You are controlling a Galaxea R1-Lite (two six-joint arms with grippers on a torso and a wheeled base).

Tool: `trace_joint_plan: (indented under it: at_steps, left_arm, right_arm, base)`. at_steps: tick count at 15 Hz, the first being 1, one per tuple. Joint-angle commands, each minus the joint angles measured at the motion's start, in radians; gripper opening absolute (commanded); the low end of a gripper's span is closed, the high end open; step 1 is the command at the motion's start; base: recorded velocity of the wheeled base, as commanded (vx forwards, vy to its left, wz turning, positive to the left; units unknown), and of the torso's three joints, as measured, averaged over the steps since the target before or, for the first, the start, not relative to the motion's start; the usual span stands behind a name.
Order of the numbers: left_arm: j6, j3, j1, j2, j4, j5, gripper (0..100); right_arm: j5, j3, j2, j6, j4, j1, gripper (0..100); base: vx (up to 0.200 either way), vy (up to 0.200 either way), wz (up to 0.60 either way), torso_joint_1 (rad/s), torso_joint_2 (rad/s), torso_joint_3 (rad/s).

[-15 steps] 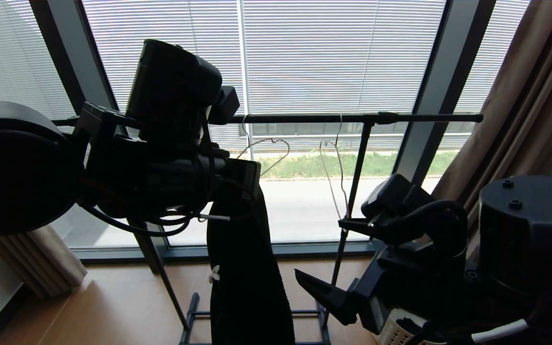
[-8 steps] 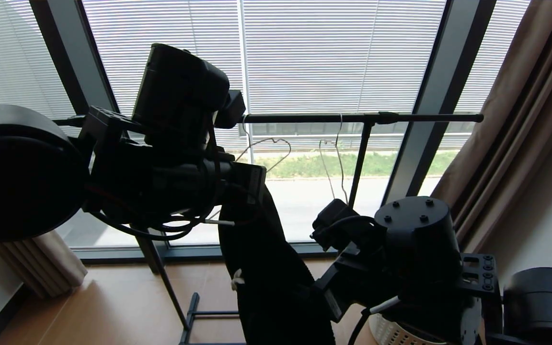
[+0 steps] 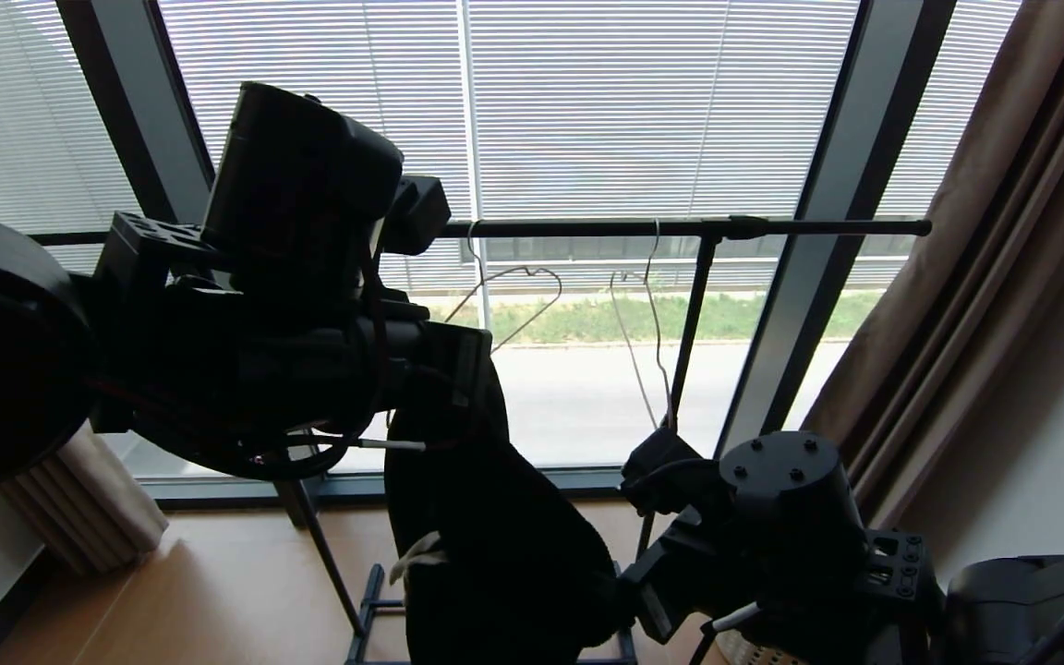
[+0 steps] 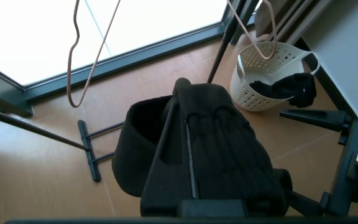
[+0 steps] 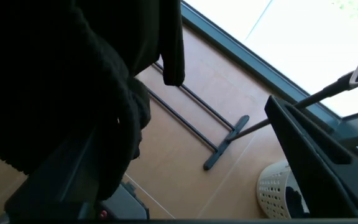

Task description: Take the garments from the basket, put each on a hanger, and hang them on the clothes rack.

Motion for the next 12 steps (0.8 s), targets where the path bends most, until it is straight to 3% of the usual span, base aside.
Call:
trace_joint_plan:
  at_steps: [1, 2, 3, 7, 10, 11, 12]
  left_arm:
    - [-0.001, 0.012, 0.000, -0.024, 0.000, 0.000, 0]
    - [-0.001, 0.015, 0.000, -0.025, 0.000, 0.000, 0]
    - [-0.001, 0.021, 0.000, -0.025, 0.000, 0.000, 0]
    - [0.006, 0.079, 0.000, -0.025, 0.000, -0.006, 0]
    - [0.003, 0.142, 0.001, -0.021, -0.003, -0.004, 0]
    - [0.003, 0.158, 0.001, -0.021, -0.006, -0.006, 100]
    - [0.004, 0.182, 0.003, -0.021, -0.031, -0.007, 100]
  right_arm:
    - [-0.001, 0.029, -0.008, 0.008, -0.019, -0.011, 100]
    - [-0.001, 0.039, -0.010, 0.008, -0.033, -0.013, 100]
    - [-0.002, 0.041, -0.010, 0.008, -0.039, -0.017, 0]
    - [0.002, 0.022, -0.042, 0.077, -0.045, -0.066, 0]
    - [0.007, 0.007, -0.084, 0.134, -0.045, -0.152, 0]
    - [0.008, 0.001, -0.093, 0.151, -0.045, -0.174, 0]
    - [0.007, -0.027, -0.096, 0.157, -0.042, -0.206, 0]
  base:
    - [0.000, 0.000, 0.00, 0.000, 0.00, 0.000]
    - [0.000, 0.000, 0.00, 0.000, 0.00, 0.000]
    - [0.000, 0.000, 0.00, 0.000, 0.00, 0.000]
    - [0.000, 0.000, 0.00, 0.000, 0.00, 0.000]
    - [0.000, 0.000, 0.00, 0.000, 0.00, 0.000]
    - [0.000, 0.000, 0.00, 0.000, 0.00, 0.000]
    - [0.000, 0.000, 0.00, 0.000, 0.00, 0.000]
